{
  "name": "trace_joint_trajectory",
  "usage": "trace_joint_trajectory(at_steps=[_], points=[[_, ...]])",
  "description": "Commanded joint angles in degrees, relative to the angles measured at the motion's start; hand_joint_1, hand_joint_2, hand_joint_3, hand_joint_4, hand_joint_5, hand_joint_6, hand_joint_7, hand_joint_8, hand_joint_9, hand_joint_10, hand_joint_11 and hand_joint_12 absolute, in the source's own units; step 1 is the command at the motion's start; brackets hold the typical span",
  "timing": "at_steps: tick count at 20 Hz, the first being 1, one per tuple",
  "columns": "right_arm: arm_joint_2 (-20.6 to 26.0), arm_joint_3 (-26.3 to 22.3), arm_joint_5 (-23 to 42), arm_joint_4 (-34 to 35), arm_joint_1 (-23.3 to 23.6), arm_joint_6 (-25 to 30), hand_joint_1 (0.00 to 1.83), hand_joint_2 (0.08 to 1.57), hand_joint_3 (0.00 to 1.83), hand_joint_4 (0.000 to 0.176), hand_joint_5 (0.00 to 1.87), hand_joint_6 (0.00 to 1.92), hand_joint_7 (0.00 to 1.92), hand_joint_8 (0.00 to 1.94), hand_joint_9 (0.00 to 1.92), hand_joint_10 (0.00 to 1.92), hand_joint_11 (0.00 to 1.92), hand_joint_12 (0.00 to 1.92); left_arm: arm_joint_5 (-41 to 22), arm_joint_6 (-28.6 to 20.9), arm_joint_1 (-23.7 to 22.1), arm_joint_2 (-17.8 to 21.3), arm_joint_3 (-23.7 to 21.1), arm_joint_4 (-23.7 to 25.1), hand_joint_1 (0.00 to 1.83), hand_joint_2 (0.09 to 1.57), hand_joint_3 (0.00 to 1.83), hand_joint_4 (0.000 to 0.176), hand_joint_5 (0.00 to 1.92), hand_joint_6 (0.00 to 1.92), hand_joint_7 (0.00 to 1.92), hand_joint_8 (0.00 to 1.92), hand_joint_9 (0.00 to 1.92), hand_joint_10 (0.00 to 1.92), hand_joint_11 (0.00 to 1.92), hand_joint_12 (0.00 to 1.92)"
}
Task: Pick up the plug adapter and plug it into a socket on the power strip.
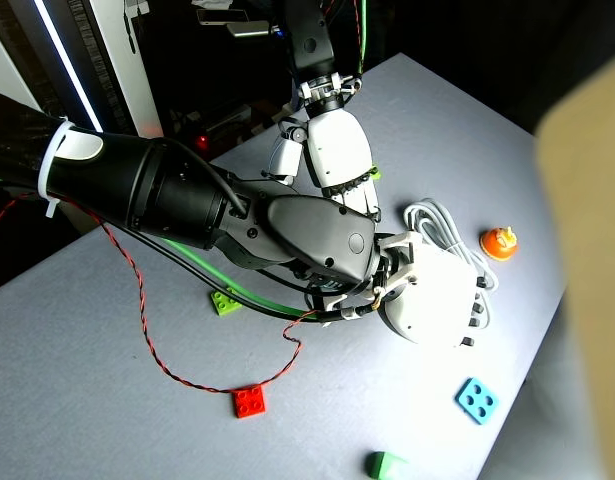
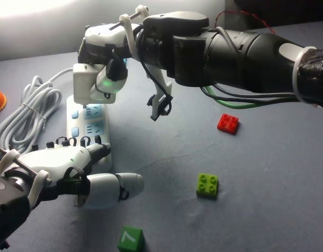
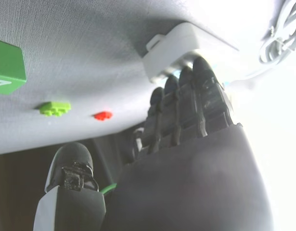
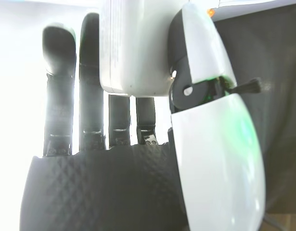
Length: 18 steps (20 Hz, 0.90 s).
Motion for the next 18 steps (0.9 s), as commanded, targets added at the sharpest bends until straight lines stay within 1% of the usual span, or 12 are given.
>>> trace_joint_trajectory(at_steps=[1,2,4,7,9,10,11,13,14,18], points=[[0.0,0.1,-2.5,-0.3,0.5,0.4,1.23,1.18,0.0,0.0,0.8,1.09,0.92,1.3,0.8,1.23,0.7,1.6,-0.8,-0.4,-0.1,-0.2,0.3,0.6,0.0,1.16,0.0,0.0,0.1,0.0,0.1,0.0,0.11,0.0,0.0,0.31],[0.0,0.1,-2.6,-0.7,0.5,0.4,1.23,1.17,0.0,0.0,0.83,1.04,0.93,1.29,0.81,1.23,0.72,1.6,-0.8,-0.4,-0.1,-0.2,0.3,0.6,0.0,1.16,0.0,0.0,0.08,0.0,0.09,0.0,0.1,0.0,0.0,0.29],[0.1,0.1,-2.9,-1.5,0.3,0.4,1.23,1.19,0.0,0.0,0.78,1.1,0.9,1.34,0.78,1.28,0.7,1.62,-0.8,-0.4,-0.1,-0.2,0.3,0.6,0.0,1.16,0.0,0.0,0.07,0.0,0.08,0.0,0.09,0.0,0.0,0.27],[0.1,0.1,-2.8,-2.3,0.2,0.4,1.23,1.18,0.0,0.0,0.82,1.06,0.93,1.3,0.82,1.25,0.75,1.59,-0.8,-0.4,-0.1,-0.2,0.3,0.6,0.0,1.17,0.0,0.0,0.08,0.0,0.09,0.0,0.11,0.0,0.0,0.28],[0.2,0.1,-3.2,-2.2,0.2,0.5,1.23,1.18,0.0,0.0,0.82,1.05,0.91,1.33,0.79,1.27,0.71,1.61,-0.8,-0.4,-0.1,-0.2,0.3,0.6,0.0,1.16,0.0,0.0,0.08,0.0,0.09,0.0,0.11,0.01,0.0,0.28],[0.2,0.0,-3.4,-2.2,0.1,0.5,1.23,1.17,0.0,0.0,0.84,1.04,0.93,1.29,0.81,1.25,0.71,1.61,-0.8,-0.4,-0.1,-0.2,0.3,0.6,0.0,1.16,0.0,0.0,0.08,0.0,0.09,0.0,0.1,0.0,0.0,0.28],[0.2,-0.1,-3.1,-2.2,0.2,0.6,1.23,1.17,0.0,0.0,0.83,1.05,0.93,1.29,0.82,1.23,0.7,1.62,-0.8,-0.4,-0.3,-0.2,0.3,0.6,0.0,1.16,0.0,0.0,0.09,0.0,0.11,0.0,0.12,0.0,0.0,0.33],[0.2,-0.4,-3.3,-2.2,0.2,0.7,1.23,1.17,0.0,0.0,0.83,1.05,0.93,1.29,0.82,1.23,0.7,1.62,-0.8,-0.4,-0.4,-0.2,0.4,0.6,0.0,1.16,0.0,0.0,0.1,0.0,0.12,0.0,0.12,0.0,0.0,0.34],[0.3,-0.5,-3.3,-2.2,0.2,0.7,1.23,1.17,0.0,0.0,0.82,1.05,0.94,1.28,0.82,1.23,0.72,1.61,-0.8,-0.4,-0.3,-0.2,0.4,0.6,0.0,1.16,0.0,0.0,0.1,0.0,0.11,0.0,0.12,0.0,0.0,0.33],[0.6,-1.3,-2.9,-2.3,-0.1,0.6,1.23,1.18,0.0,0.0,0.8,1.09,0.93,1.29,0.82,1.21,0.72,1.6,-0.8,-0.4,-0.2,-0.2,0.4,0.6,0.0,1.16,0.0,0.0,0.08,0.0,0.09,0.0,0.1,0.0,0.0,0.29]])
